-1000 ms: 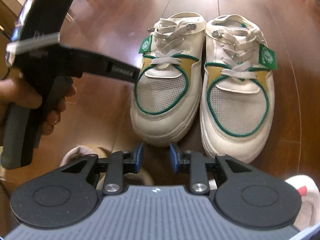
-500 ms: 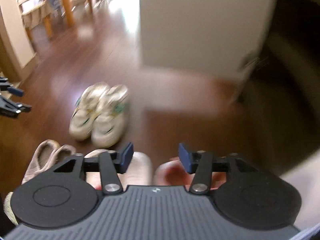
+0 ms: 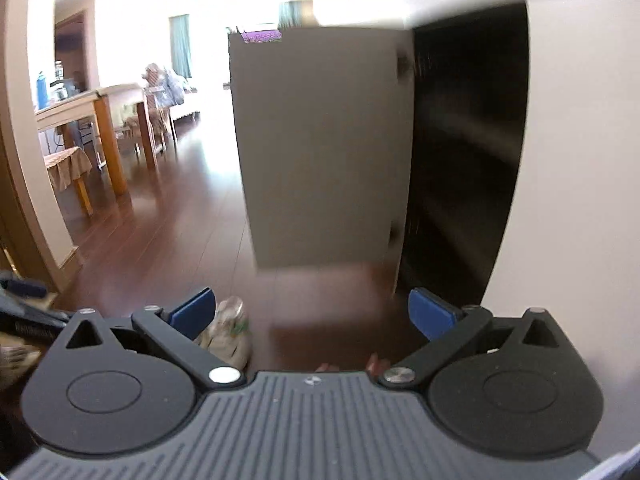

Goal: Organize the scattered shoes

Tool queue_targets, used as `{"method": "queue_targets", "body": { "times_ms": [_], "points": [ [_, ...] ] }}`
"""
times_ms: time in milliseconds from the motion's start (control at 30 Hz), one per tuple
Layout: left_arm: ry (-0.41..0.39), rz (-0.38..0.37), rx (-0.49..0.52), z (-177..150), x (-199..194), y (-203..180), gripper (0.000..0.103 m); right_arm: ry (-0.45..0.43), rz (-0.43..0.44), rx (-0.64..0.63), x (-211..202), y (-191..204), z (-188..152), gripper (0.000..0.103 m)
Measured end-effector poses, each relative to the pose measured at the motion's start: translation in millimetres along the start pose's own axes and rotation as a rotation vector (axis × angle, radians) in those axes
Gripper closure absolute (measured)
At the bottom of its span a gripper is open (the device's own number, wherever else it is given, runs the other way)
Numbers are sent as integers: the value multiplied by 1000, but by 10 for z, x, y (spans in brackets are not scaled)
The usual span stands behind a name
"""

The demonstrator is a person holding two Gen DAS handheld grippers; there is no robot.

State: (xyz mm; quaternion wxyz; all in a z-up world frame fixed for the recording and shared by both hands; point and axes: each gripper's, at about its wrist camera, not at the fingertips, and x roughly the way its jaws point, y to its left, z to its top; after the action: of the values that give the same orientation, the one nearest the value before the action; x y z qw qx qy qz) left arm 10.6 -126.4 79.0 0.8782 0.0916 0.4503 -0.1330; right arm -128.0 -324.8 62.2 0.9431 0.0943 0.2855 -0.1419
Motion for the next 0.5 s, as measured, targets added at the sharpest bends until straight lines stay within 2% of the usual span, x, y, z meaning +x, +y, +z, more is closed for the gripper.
{"method": "queue_targets", "body": {
  "times_ms": [67, 133, 200, 333, 500],
  "points": [
    [44, 12, -42, -224, 88, -42, 13, 48, -13, 33, 120, 8, -229, 1],
    [68, 59, -64, -403, 142, -50, 13, 108, -23, 69, 258, 11, -478, 1],
    [76, 92, -69, -510, 159, -41, 13, 128, -18, 82, 284, 10, -546, 1],
    [79, 105, -75, -588, 118, 6, 13, 128, -8, 124, 327, 10, -496, 1],
    [78, 111, -83, -603, 159, 20, 13, 145, 23, 108, 400, 95, -451, 1]
  ]
}}
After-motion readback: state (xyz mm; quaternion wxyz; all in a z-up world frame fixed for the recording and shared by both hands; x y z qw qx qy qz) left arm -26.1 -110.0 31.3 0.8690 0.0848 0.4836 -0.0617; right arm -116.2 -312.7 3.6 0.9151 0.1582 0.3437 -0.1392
